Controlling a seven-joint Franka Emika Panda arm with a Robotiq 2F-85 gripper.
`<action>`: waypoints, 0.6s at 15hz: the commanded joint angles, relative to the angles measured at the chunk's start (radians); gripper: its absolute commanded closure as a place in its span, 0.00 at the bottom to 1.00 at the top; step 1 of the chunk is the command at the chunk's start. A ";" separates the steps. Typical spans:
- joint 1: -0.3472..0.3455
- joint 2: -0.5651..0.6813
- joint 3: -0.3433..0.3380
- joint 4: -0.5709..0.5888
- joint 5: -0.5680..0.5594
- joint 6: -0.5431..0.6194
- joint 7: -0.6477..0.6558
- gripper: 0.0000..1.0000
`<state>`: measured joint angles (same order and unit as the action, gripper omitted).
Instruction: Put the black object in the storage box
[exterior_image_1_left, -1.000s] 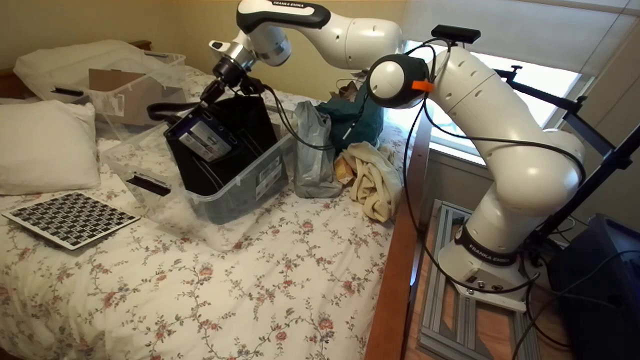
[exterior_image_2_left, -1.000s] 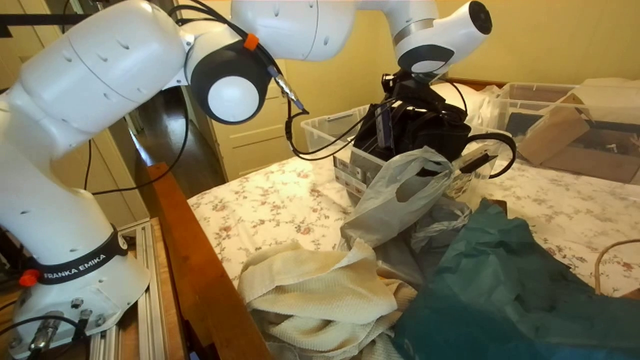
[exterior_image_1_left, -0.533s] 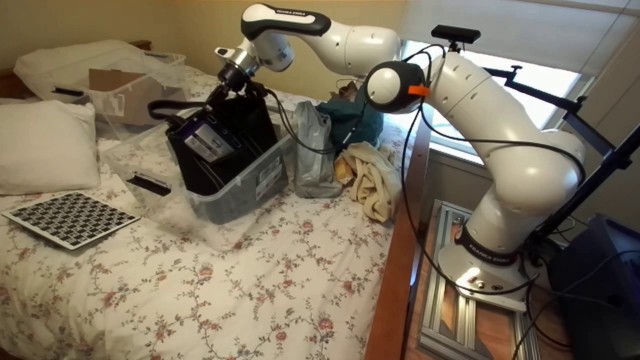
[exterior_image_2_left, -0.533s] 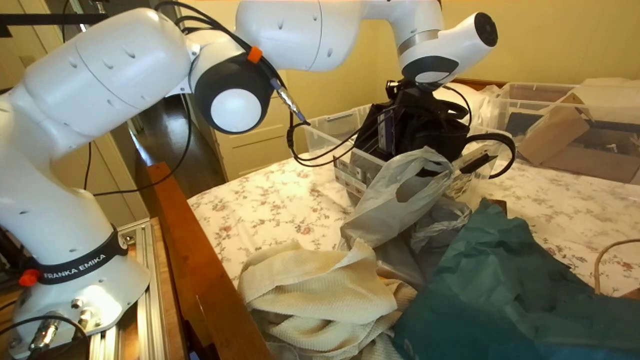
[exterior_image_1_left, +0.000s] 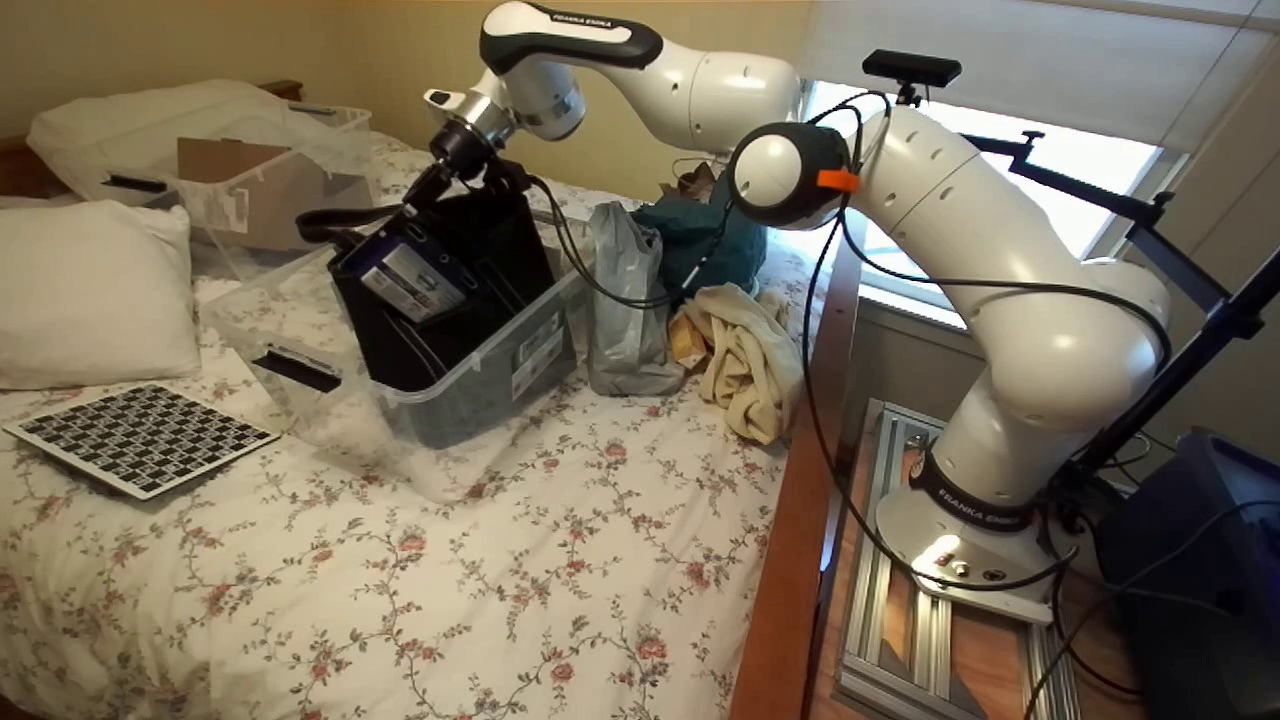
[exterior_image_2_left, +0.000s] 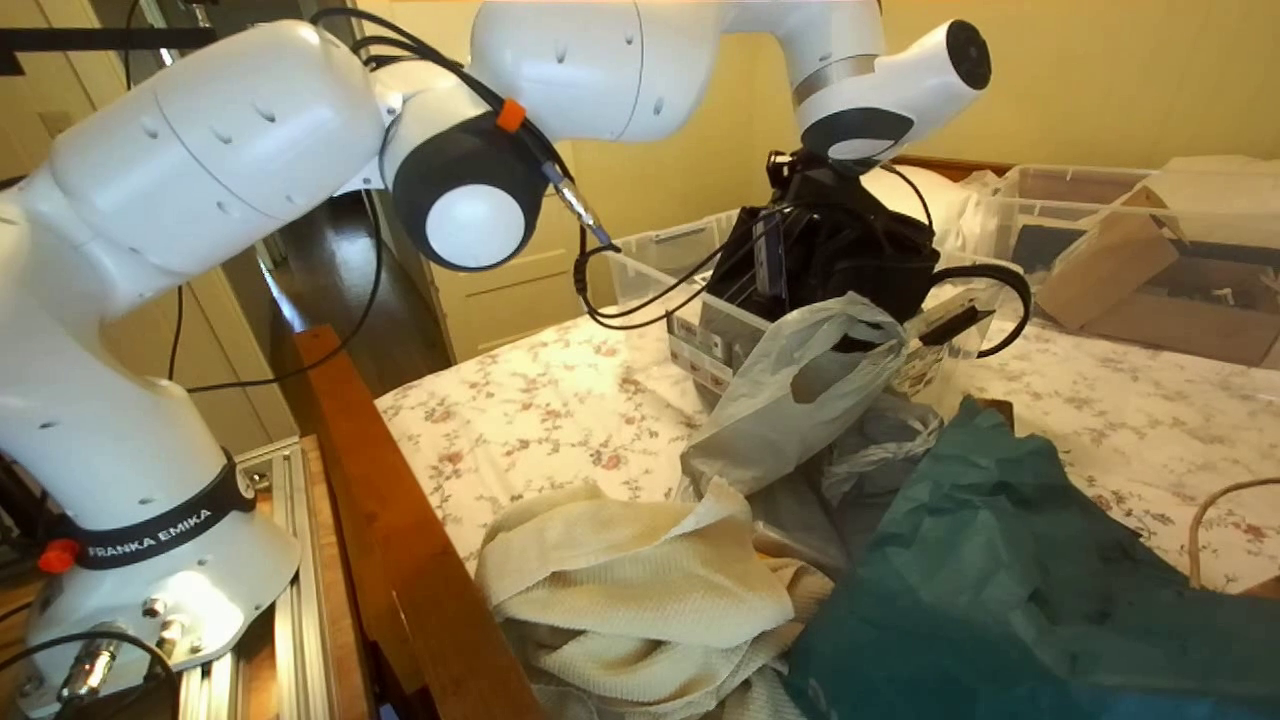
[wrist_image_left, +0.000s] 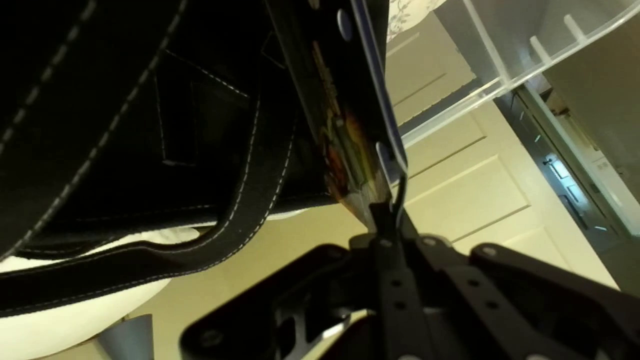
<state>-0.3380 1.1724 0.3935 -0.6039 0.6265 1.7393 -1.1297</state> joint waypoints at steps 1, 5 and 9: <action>-0.014 0.027 0.048 0.055 0.043 -0.033 0.013 1.00; -0.027 0.055 0.063 0.053 0.040 -0.032 0.020 1.00; -0.032 0.033 0.056 0.010 0.023 -0.017 0.008 0.98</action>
<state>-0.3698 1.2058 0.4495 -0.5937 0.6491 1.7222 -1.1218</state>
